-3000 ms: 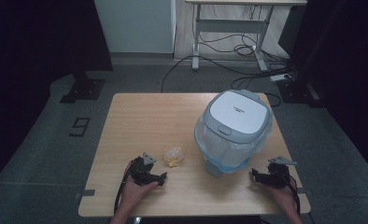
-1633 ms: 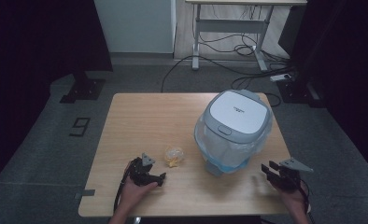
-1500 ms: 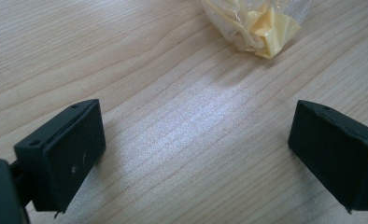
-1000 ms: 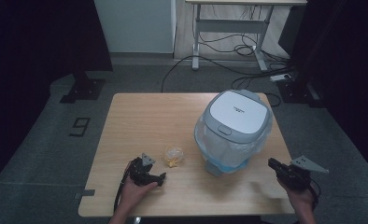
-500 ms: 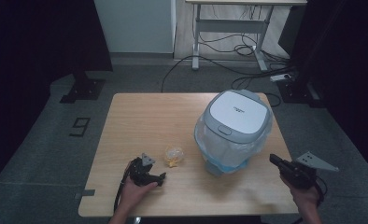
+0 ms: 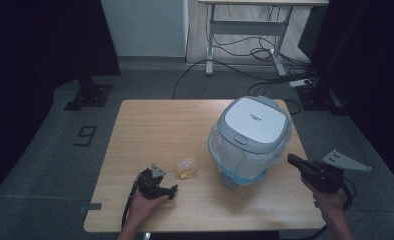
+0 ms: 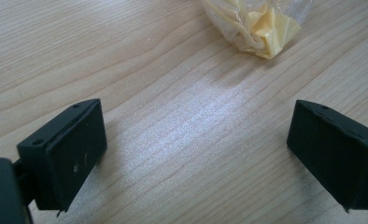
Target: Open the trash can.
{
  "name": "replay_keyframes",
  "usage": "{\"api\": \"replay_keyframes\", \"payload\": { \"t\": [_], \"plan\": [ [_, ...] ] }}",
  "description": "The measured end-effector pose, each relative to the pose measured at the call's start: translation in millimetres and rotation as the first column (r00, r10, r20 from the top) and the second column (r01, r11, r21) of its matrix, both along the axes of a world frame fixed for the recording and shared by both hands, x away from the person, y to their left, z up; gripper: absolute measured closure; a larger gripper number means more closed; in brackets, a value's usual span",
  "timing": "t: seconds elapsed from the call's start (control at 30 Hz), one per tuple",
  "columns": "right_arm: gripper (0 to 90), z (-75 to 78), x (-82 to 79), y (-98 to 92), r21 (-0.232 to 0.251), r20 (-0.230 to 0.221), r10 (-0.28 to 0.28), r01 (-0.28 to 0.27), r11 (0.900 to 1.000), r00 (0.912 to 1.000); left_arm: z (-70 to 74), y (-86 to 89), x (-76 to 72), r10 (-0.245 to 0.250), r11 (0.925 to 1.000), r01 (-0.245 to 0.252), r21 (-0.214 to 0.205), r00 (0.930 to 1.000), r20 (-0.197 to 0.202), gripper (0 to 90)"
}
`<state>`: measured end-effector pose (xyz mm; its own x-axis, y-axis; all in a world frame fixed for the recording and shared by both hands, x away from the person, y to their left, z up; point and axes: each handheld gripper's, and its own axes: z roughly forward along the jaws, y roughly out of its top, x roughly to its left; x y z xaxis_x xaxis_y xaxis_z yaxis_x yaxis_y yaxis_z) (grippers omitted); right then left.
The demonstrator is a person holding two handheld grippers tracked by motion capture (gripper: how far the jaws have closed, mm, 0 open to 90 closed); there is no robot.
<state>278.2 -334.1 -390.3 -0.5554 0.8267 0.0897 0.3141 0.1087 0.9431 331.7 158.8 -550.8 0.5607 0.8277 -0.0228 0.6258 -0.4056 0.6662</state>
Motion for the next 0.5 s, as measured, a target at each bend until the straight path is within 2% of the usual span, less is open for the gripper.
{"api": "replay_keyframes", "payload": {
  "t": [0.5],
  "plan": [
    [89.3,37.3,7.0,13.9,0.013,0.028,0.067,-0.068,0.9976,0.9973,0.0,0.1,-0.1,0.0,1.0,0.0,0.0,1.0,0.0,5.0]
  ]
}}
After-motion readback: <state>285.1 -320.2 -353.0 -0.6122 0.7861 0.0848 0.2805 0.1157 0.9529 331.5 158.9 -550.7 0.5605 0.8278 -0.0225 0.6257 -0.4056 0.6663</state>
